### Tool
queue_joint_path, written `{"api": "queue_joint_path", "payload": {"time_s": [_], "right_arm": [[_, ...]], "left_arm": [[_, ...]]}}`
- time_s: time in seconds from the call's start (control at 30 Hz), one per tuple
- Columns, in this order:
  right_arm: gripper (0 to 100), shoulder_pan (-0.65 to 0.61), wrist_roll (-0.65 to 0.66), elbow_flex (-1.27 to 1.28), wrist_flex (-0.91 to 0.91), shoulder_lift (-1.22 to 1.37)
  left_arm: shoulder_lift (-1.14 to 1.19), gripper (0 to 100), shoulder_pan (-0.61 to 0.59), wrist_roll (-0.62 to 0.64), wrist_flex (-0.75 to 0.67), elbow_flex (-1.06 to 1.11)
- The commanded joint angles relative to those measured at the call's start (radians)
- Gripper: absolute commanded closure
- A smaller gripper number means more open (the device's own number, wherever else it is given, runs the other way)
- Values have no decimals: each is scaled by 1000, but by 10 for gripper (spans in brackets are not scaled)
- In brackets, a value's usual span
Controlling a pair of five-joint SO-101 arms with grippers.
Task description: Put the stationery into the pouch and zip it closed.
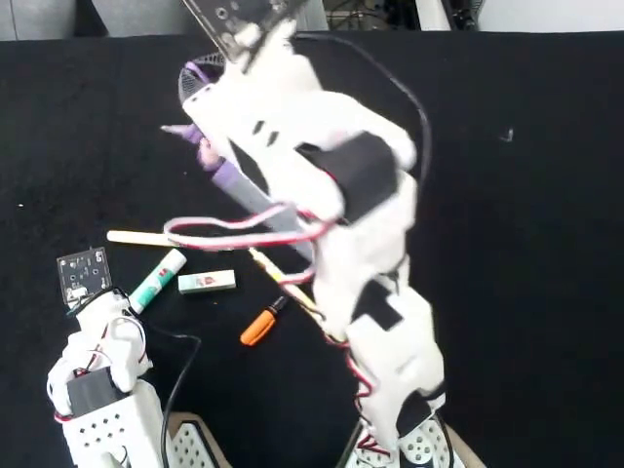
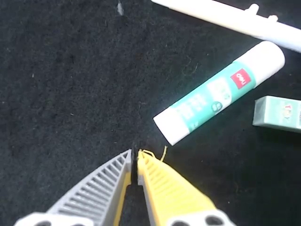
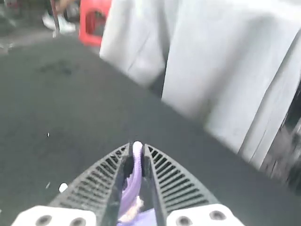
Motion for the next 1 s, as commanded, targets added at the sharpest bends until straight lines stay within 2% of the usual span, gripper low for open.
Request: {"api": "queue_joint_path", "payload": {"time_s": [0.0, 0.13, 0.37, 0.6, 0.83, 0.97], "right_arm": [[988, -5, 69, -42, -100, -104], [988, 11, 124, -47, -201, -139], [988, 11, 123, -42, -523, -219], [988, 21, 123, -42, -509, -248], [988, 26, 124, -42, -494, -246], [988, 28, 124, -15, -494, -248]], "left_arm": [[-6, 970, -4, 5, 6, 21], [-6, 970, -4, 5, 6, 21], [-6, 970, -4, 5, 6, 21], [-6, 970, 2, 5, 6, 21], [-6, 970, 286, 5, 6, 21], [-6, 970, 403, 3, 6, 21]]}}
